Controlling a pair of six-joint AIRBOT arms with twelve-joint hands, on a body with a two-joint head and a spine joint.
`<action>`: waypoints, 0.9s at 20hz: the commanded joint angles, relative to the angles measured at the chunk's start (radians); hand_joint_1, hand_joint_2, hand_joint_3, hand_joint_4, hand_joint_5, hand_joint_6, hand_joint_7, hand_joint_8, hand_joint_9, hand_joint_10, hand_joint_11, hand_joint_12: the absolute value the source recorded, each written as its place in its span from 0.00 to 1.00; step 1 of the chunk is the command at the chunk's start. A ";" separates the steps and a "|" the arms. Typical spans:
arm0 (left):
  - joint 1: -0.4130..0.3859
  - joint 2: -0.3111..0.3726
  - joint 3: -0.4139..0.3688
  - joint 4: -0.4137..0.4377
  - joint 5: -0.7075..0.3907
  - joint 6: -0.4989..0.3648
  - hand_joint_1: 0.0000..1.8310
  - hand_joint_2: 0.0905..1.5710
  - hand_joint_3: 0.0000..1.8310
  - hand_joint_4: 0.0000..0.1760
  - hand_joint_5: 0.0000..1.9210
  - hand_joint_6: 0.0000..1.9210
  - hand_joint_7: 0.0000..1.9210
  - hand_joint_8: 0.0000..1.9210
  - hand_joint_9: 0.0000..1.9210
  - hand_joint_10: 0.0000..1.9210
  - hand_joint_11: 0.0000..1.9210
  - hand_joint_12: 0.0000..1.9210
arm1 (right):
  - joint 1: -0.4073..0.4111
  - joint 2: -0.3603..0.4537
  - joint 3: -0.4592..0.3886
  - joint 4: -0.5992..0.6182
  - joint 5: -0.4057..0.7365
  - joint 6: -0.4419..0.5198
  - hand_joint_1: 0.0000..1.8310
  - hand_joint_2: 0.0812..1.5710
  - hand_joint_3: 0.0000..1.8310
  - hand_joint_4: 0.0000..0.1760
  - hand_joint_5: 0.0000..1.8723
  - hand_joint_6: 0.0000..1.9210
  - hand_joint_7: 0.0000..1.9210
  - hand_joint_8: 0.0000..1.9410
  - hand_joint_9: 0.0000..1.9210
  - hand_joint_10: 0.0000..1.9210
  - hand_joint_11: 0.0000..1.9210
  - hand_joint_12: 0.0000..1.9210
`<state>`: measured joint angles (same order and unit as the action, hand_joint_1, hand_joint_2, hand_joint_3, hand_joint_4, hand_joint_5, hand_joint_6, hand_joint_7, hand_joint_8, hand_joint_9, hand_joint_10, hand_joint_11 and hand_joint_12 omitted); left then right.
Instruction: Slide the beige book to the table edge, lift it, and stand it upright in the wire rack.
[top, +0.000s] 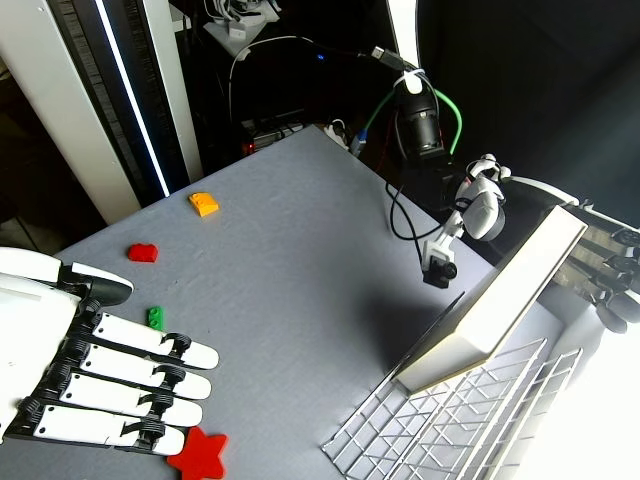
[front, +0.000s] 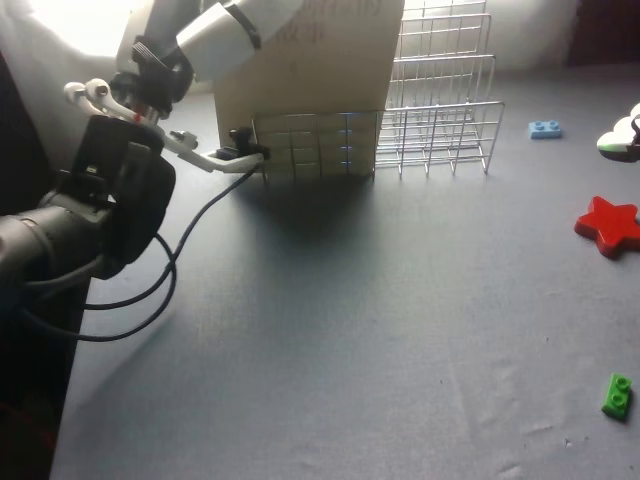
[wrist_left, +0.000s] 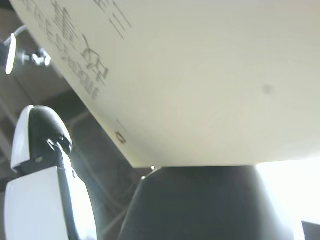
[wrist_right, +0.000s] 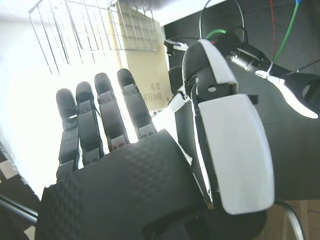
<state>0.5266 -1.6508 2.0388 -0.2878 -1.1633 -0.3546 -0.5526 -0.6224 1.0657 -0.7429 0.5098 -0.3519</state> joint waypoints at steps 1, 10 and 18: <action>-0.001 0.019 -0.004 -0.010 -0.101 0.004 0.42 0.61 0.00 0.52 0.02 0.00 0.02 0.00 0.07 0.00 0.00 0.24 | 0.012 0.006 0.004 0.045 0.073 0.007 0.00 0.77 0.00 0.00 0.08 0.00 0.09 0.00 0.11 0.00 0.00 0.33; -0.003 0.150 -0.142 0.014 0.024 0.076 0.40 0.61 0.00 0.67 0.00 0.00 0.00 0.00 0.00 0.00 0.00 0.02 | 0.012 0.006 0.004 0.045 0.073 0.007 0.03 0.76 0.00 0.00 0.08 0.00 0.10 0.00 0.10 0.00 0.00 0.35; -0.038 0.225 -0.151 0.132 0.124 0.084 0.38 0.60 0.00 0.67 0.00 0.00 0.00 0.00 0.01 0.00 0.01 0.01 | 0.012 0.006 0.004 0.045 0.072 0.008 0.06 0.74 0.00 0.00 0.05 0.00 0.09 0.00 0.09 0.00 0.00 0.27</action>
<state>0.4976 -1.4349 1.8832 -0.1280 -0.9356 -0.2623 -0.5526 -0.6228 1.0657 -0.7429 0.5106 -0.3500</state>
